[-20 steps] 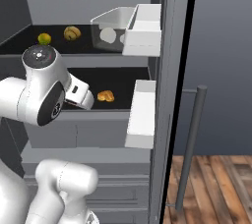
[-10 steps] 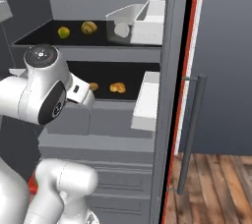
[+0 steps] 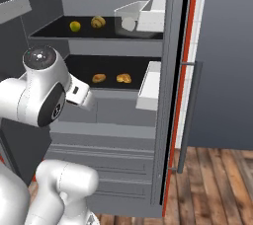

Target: Place the tupperware on the top shelf of the fridge. Make space for the tupperware among the existing items by rearranging them on the shelves if needed. Close the fridge door when finished.

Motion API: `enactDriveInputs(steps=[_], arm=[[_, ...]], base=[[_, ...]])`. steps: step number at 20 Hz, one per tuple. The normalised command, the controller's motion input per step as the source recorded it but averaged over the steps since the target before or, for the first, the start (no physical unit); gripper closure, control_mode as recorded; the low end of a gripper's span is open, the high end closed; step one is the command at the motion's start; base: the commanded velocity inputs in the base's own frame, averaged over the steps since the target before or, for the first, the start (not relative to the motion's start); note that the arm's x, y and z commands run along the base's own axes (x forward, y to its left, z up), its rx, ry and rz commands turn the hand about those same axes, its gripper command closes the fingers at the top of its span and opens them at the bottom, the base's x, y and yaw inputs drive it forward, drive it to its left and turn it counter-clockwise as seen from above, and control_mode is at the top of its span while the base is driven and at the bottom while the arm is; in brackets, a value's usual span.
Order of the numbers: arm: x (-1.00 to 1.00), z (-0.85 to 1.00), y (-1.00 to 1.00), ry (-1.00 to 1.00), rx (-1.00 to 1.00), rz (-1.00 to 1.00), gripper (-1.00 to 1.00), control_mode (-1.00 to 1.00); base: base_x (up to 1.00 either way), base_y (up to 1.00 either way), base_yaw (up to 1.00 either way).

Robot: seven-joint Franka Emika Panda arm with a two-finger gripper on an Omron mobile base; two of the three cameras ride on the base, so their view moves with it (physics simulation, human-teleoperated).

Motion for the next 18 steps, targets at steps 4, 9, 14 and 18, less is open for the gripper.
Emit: enactDriveInputs(steps=[4,9,14,18], arm=[[0.0,0.0,0.0,0.0,0.0,0.0,-1.0,-1.0],[0.02,0.0,0.09,0.0,-0.02,0.03,-1.0,-1.0],[0.0,0.0,0.78,-0.06,-0.19,0.2,-1.0,-1.0],[-0.35,0.0,0.82,-0.01,-0.22,0.32,-1.0,-1.0]], base=[[0.0,0.0,0.0],[0.0,0.0,0.0],[0.0,0.0,0.0],[0.0,0.0,0.0]])
